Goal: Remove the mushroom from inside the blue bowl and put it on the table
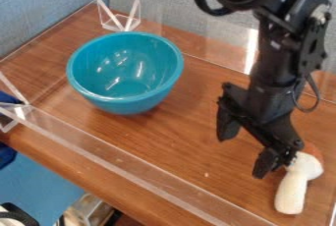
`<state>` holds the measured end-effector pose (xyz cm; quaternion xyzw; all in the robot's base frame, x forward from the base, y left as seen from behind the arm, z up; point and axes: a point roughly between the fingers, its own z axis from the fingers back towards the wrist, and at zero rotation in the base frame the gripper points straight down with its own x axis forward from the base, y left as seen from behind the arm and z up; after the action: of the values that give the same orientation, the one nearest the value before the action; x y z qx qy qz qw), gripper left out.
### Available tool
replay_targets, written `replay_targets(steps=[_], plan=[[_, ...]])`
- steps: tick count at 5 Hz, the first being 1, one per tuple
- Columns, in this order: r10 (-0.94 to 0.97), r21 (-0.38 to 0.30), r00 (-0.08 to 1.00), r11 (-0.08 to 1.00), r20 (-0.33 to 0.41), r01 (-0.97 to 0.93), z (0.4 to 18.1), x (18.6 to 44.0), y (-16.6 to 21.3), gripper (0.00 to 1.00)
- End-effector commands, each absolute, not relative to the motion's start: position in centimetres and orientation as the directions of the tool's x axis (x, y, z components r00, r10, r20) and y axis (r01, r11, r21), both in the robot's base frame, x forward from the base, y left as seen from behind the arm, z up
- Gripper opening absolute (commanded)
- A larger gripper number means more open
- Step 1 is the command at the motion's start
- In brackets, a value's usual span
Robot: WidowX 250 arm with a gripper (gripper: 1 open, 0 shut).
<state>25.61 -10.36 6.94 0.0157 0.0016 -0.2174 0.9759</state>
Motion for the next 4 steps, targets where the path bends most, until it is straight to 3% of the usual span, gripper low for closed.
replay_targets(steps=[1, 4], plan=[[-0.439, 0.035, 0.897, 0.899, 0.054, 0.437, 8.0, 25.7, -12.0, 1.0], [-0.477, 0.031, 0.876, 0.879, 0.073, 0.476, 5.8, 26.4, -17.4, 1.0]])
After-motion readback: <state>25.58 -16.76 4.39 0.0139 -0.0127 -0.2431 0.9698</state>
